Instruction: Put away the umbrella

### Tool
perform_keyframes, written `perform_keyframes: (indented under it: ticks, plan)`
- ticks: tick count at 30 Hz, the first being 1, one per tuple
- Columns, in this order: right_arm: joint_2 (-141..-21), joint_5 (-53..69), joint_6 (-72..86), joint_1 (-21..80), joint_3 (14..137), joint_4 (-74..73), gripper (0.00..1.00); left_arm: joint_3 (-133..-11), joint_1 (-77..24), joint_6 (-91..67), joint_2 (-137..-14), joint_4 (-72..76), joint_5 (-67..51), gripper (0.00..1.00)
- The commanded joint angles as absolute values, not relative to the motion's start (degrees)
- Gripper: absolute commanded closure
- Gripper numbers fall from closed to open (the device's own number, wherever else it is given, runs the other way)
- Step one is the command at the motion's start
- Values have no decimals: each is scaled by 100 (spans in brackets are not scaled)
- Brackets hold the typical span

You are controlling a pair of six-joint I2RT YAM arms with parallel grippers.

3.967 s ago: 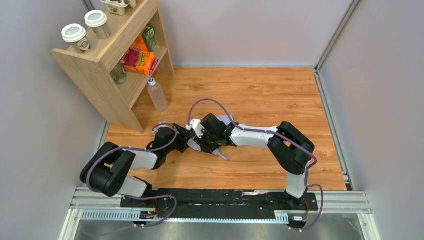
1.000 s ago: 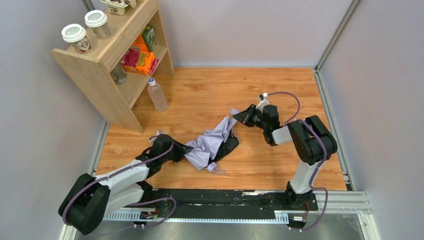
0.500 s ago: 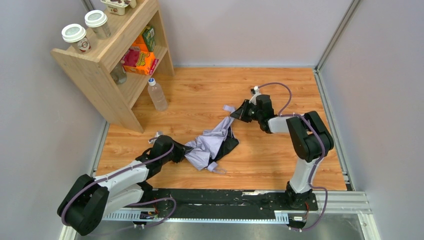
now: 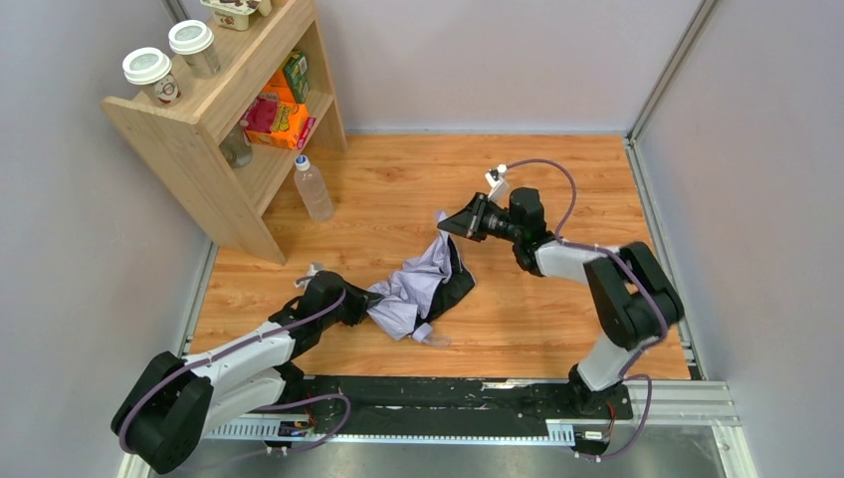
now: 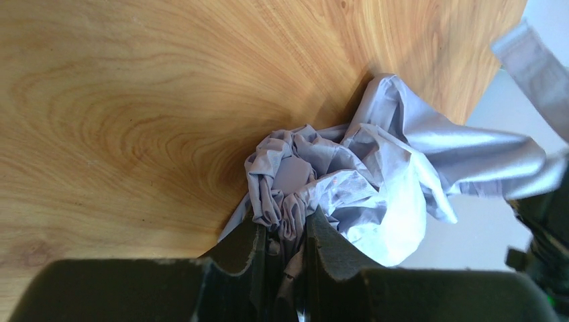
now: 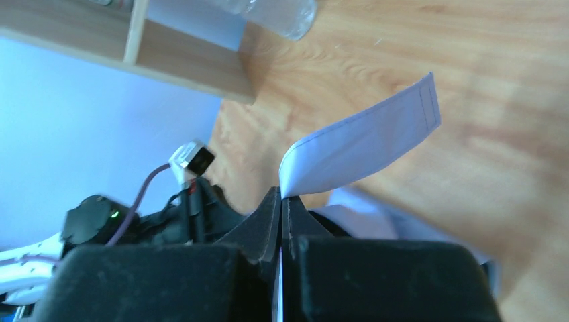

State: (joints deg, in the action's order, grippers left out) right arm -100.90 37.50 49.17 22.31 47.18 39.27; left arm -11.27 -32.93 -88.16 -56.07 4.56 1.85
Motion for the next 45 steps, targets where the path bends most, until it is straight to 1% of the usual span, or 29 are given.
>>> perform_keyframes:
  ticks: [1,4,5,8,9,11,16,18,21,23,26,28,30,32,33,34,36,39,40,41,42,43,45]
  plan:
    - [-8283,2634,4327,2741,4552,2163,100,-1019,-3349,-8904,-5493,-246,395,100]
    - [-7613,298,4025,3171,5288,-1272,100,-1011,-3340,-8877,-5467,-272,404,100]
    - [-7550,-319,4086,3295,5526,-2145,100,-1011,-3340,-8860,-5475,-264,396,100]
    - [-7576,-1823,4480,3804,6239,-3985,100,-993,-3340,-8859,-5511,-203,360,100]
    - [-7550,-2185,4691,4006,6327,-4364,100,-1002,-3340,-8868,-5519,-185,360,100]
    - [-7428,-2538,5296,4331,6276,-4691,100,-1046,-3340,-8859,-5555,-185,360,100]
    - [-7417,-3461,6151,5149,6240,-5036,100,-1090,-3340,-8824,-5616,-193,343,100]
    - [-7724,-3297,6083,5221,6432,-4966,100,-1098,-3349,-8798,-5607,-211,334,100]
    - [-8461,-3129,5899,5229,7099,-4992,99,-1107,-3340,-8772,-5616,-246,316,100]
    - [-9041,-3216,5653,5229,7731,-5044,99,-1134,-3340,-8745,-5634,-290,316,100]
    - [-10113,-3777,5432,5282,9154,-5685,99,-1169,-3357,-8719,-5651,-395,351,100]
    - [-10825,-4155,5116,5300,9937,-5914,96,-1178,-3366,-8736,-5669,-422,360,100]
    - [-11633,-4865,4992,5396,10824,-6378,91,-1186,-3375,-8728,-5686,-413,369,100]
    - [-12319,-5132,4783,5405,11519,-6775,87,-1204,-3384,-8719,-5704,-448,369,100]
    - [-12575,-5229,4625,5397,11766,-6855,87,-1213,-3384,-8719,-5695,-457,360,100]
    - [-12795,-5343,4406,5396,11943,-6864,87,-1213,-3384,-8710,-5687,-474,352,100]
    - [-13033,-5230,3599,5362,11927,-6427,85,-1222,-3393,-8710,-5678,-492,360,100]
    - [-12965,-4511,2929,5177,11665,-5873,87,-1230,-3401,-8710,-5652,-492,334,100]
    - [-12833,-4161,2596,5116,11411,-5506,86,-1230,-3393,-8719,-5643,-492,317,100]
    - [-12754,-3809,2166,5037,11234,-5180,82,-1222,-3393,-8710,-5634,-492,316,100]
    - [-12744,-3727,1997,4958,11232,-5151,79,-1230,-3393,-8719,-5608,-483,316,100]
    - [-12727,-3648,1752,4905,11241,-5081,73,-1222,-3401,-8719,-5599,-475,316,100]
    - [-12578,-3236,1092,4808,11119,-4826,51,-1239,-3393,-8736,-5599,-466,290,100]
